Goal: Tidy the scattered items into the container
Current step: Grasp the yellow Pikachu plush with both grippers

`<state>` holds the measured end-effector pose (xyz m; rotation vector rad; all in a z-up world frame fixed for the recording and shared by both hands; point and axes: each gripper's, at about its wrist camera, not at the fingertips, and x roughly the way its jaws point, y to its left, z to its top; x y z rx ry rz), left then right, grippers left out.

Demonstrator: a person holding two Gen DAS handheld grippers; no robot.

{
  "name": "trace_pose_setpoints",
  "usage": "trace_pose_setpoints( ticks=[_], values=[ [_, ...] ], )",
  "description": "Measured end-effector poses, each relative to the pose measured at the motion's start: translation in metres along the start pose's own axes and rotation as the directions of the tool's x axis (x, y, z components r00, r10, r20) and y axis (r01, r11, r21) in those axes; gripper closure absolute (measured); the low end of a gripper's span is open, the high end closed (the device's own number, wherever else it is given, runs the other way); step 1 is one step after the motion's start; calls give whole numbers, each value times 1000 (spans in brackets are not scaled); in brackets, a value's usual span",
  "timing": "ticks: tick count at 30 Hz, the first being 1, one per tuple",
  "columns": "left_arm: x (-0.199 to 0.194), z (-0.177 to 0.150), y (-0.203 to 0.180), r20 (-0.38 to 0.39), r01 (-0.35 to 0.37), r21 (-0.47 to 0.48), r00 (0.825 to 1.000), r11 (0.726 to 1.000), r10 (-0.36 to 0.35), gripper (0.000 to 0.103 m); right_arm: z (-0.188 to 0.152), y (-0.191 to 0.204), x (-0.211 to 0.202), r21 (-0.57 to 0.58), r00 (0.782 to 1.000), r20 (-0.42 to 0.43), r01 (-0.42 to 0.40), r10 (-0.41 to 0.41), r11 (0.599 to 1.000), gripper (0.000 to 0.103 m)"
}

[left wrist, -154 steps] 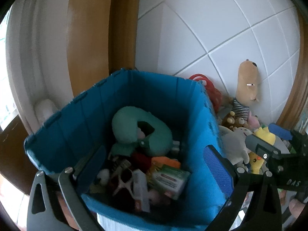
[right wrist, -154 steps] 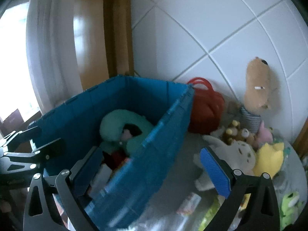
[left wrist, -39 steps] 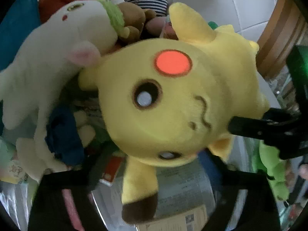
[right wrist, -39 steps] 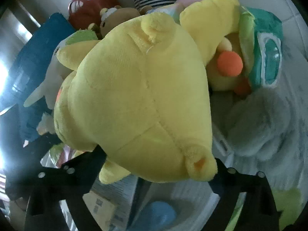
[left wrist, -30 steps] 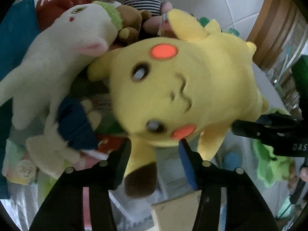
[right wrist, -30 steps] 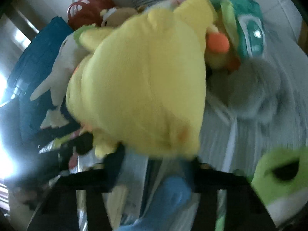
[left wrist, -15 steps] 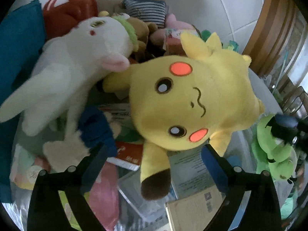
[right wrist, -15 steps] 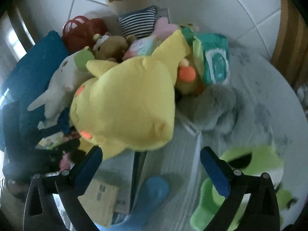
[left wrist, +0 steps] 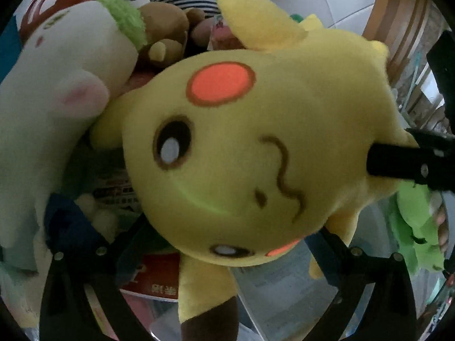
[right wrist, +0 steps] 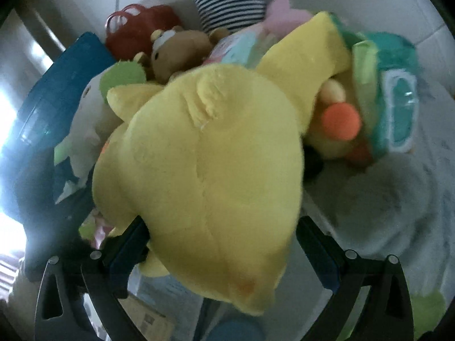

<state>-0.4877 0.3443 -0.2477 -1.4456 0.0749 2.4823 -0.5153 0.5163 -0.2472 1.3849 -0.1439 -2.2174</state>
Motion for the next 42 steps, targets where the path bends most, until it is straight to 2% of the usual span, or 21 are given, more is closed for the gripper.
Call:
trace_pose_setpoints(
  ticks=[6,9,14,16,18,20,30,33,35,37,40,42],
  values=[
    [-10,1,-3,54,-8,22,999,1000,7,1,3,16,-10,-60,997,72,32,-27,998,0],
    [2,7,-1,39,-10,17,999,1000,9,0,15,12,8,-64,999,32,27,-25,998,0],
    [11,14,4,57,3,0,998,1000,-4,0,27,8,15,-76,998,64,13,-8,997,0],
    [9,13,4,68,11,-4,998,1000,-10,5,27,11,14,-75,997,74,25,-20,997,2],
    [2,10,1,90,14,-7,996,1000,-13,10,23,17,6,-96,993,112,37,-26,995,7],
    [-4,8,-1,100,17,-10,995,1000,-16,11,18,22,-2,-106,990,136,42,-27,993,11],
    [-52,5,-27,187,19,25,982,1000,-23,19,7,35,-56,-119,975,219,59,-32,991,20],
    [-67,4,-33,208,24,45,978,999,-33,24,8,40,-59,-103,980,189,80,-60,991,23],
    [-59,10,-38,200,17,32,980,999,-23,24,9,39,-52,-78,987,143,92,-80,993,23],
    [-58,7,-30,174,5,-18,985,1000,-2,24,10,29,-43,-9,992,106,72,-70,997,23],
    [-49,21,-9,115,38,-109,993,993,-25,24,9,19,-40,45,995,88,48,-52,998,23],
    [-39,13,1,85,59,-164,995,985,-45,13,10,19,-40,38,996,75,54,-56,998,23]
  ],
)
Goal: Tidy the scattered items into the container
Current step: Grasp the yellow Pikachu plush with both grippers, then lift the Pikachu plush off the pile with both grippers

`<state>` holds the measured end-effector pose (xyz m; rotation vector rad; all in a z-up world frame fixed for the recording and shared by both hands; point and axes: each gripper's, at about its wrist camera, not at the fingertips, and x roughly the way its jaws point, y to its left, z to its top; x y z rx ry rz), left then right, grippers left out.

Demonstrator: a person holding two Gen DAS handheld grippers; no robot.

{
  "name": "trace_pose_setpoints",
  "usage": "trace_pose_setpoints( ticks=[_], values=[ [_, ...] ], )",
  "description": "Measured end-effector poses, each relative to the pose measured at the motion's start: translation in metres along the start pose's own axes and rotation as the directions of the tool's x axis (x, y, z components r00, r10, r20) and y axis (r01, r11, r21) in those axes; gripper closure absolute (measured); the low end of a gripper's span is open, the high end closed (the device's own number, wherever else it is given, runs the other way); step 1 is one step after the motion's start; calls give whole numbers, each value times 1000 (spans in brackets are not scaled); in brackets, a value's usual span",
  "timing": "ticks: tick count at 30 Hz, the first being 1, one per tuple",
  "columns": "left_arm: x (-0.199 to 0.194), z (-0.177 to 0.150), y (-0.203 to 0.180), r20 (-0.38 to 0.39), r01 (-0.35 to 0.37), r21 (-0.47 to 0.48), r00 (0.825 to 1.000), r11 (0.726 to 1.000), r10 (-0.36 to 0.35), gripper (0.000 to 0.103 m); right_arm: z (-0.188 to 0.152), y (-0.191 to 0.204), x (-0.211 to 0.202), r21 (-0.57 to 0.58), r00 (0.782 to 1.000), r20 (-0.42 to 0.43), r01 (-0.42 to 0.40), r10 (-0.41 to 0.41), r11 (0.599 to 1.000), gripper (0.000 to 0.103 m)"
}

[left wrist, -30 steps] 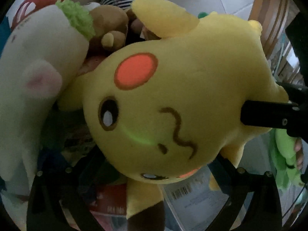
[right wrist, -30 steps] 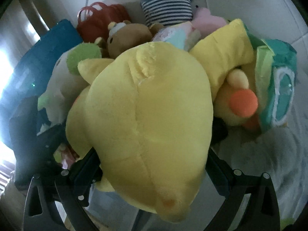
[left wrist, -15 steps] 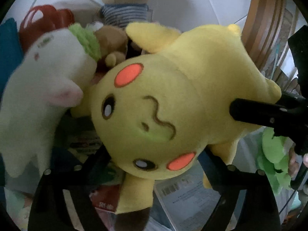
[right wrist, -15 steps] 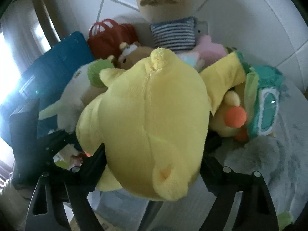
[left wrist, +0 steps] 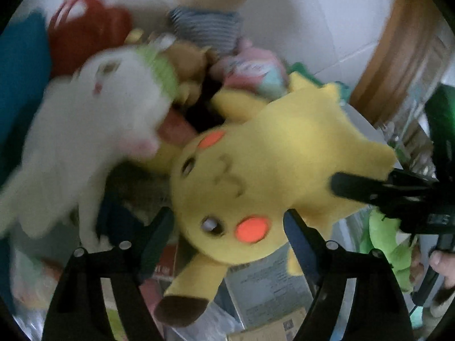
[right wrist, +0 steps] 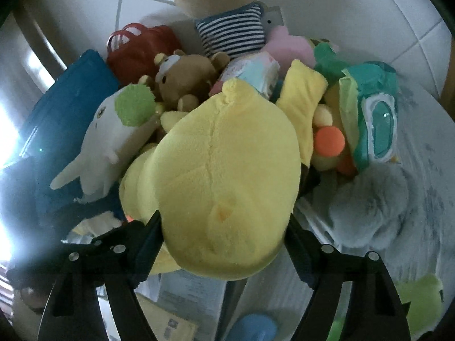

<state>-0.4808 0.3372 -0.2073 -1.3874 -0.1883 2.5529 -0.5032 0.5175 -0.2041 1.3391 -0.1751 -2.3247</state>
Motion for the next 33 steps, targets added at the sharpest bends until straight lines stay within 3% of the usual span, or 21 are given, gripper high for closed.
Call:
trace_pose_setpoints(
  ticks=[3,5,10,17,21,24,28,31,33],
  values=[
    [11,-7,19,-22,37,-87,999,996,-40,0,1,-1,0,-18,1000,-14,16,-16,1000,8],
    [21,-8,24,-44,87,-130,995,988,-94,0,2,-2,0,-39,999,-17,37,-38,999,1],
    [40,-9,19,-54,149,-128,986,981,-157,0,14,-8,10,-68,997,-51,49,-52,996,0],
    [44,-11,14,-86,195,-64,976,979,-200,0,17,-24,32,-142,994,-95,-58,45,988,0],
    [57,-12,4,-85,147,15,986,989,-145,0,6,-42,46,-81,987,-138,-95,83,992,0],
    [63,-12,7,-59,144,2,988,990,-144,0,0,-47,52,-40,992,-77,-105,101,994,0],
    [59,-11,7,-29,135,32,991,990,-134,0,0,-44,46,-72,994,-33,-104,101,992,0],
    [41,-13,-7,28,59,139,998,988,-64,0,-1,-39,36,-111,995,-5,-97,97,989,0],
    [49,-10,-11,2,57,160,998,985,-58,0,3,-36,39,-130,998,-4,-70,70,989,0]
  ],
)
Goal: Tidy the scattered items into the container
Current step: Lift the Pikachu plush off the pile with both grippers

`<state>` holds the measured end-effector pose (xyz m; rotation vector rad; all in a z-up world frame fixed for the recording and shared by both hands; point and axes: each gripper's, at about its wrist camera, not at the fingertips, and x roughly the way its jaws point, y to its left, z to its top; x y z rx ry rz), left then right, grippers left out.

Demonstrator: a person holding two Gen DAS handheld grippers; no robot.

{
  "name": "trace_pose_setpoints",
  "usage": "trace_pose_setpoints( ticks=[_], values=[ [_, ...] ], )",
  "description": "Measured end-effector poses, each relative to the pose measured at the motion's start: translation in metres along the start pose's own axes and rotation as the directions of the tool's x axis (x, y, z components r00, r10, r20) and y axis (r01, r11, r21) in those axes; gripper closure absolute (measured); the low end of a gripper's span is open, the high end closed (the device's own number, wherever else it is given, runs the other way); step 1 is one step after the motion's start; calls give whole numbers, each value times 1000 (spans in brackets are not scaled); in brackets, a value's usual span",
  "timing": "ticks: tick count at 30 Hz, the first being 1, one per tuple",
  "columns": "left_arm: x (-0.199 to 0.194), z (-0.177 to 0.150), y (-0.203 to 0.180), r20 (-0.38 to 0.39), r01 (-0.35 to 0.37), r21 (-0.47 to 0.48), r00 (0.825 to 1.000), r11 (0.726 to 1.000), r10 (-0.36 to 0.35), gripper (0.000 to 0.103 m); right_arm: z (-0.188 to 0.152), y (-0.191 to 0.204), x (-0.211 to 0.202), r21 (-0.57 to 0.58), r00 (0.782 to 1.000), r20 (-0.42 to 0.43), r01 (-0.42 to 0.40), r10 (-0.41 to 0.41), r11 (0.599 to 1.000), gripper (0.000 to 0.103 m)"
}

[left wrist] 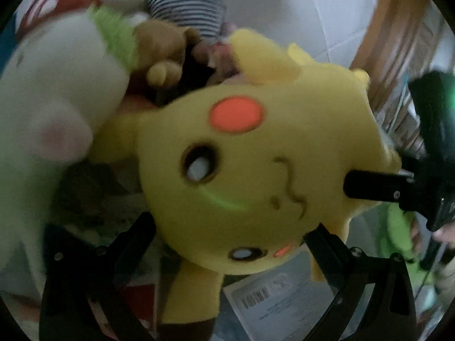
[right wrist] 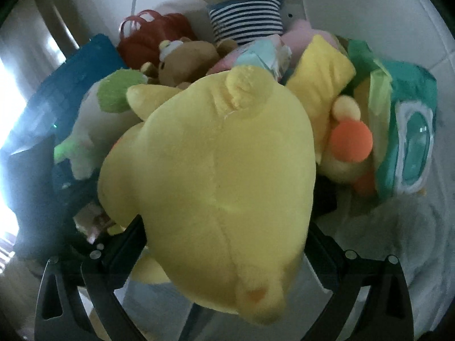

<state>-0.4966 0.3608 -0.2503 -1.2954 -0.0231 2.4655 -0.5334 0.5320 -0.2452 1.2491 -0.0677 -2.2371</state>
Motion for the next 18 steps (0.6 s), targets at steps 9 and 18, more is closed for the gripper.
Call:
trace_pose_setpoints(
  ticks=[9,18],
  values=[
    [7,6,5,20,27,-38,999,999,-27,2,8,-4,8,-20,1000,28,2,-1,1000,3],
    [-32,0,-21,112,-38,17,993,999,35,13,-7,21,-34,-84,979,204,39,-21,996,12]
  ],
)
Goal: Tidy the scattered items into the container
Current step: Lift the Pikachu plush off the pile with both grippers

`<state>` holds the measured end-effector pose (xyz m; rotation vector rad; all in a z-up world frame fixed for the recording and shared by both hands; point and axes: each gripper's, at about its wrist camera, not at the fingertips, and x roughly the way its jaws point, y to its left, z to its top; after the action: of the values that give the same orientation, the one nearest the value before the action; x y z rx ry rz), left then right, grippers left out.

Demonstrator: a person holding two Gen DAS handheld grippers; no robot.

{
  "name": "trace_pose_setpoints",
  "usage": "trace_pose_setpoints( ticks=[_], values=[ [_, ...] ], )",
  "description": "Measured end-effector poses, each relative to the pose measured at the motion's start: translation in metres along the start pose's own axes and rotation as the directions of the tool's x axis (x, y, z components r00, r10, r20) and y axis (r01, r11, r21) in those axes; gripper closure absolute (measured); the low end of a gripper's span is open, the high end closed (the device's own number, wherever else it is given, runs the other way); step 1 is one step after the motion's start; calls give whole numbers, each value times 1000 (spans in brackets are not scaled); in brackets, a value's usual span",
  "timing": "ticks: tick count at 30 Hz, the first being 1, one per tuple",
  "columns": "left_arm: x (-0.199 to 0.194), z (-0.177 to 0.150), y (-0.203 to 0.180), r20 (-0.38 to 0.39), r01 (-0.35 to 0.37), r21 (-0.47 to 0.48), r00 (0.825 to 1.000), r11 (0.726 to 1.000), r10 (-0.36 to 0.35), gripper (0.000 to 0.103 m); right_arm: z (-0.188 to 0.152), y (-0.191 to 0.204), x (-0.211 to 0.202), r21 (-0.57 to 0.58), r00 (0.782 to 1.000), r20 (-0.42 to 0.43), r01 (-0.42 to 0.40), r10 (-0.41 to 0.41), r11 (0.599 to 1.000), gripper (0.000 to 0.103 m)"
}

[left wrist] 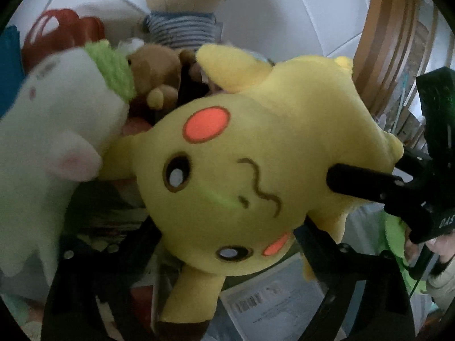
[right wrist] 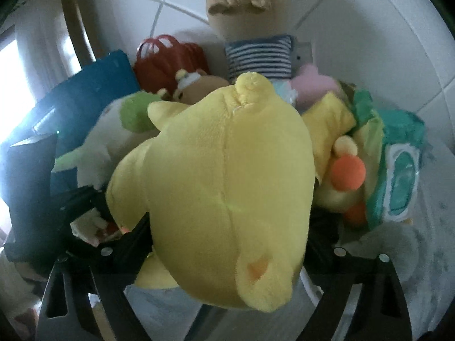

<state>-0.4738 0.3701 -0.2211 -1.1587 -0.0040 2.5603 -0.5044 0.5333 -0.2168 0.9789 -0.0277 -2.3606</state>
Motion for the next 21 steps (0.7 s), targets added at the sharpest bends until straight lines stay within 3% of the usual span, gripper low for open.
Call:
trace_pose_setpoints(
  ticks=[5,9,12,14,16,18,21],
  values=[
    [-26,12,-18,41,-3,47,999,999,1,18,11,12,-21,-23,999,31,15,-14,1000,19],
    [-28,5,-17,11,-21,49,1000,999,21,18,6,8,-9,32,996,-84,41,-38,999,19],
    [-43,-11,-3,-28,17,-51,999,999,-19,14,-7,-8,-2,126,987,-158,40,-20,991,13],
    [-45,-21,15,-70,25,-140,997,990,-35,7,-13,-17,-9,162,985,-170,51,-23,986,10],
    [-41,-34,30,-107,37,-222,992,974,-63,7,-11,-23,-20,177,985,-167,59,-29,982,3],
    [-38,-43,36,-130,28,-248,990,968,-62,7,-4,-27,-31,180,987,-160,63,-34,982,0],
    [-31,-45,30,-141,-19,-176,990,984,-7,7,10,-28,-36,157,985,-171,51,-24,986,0]
  ],
)
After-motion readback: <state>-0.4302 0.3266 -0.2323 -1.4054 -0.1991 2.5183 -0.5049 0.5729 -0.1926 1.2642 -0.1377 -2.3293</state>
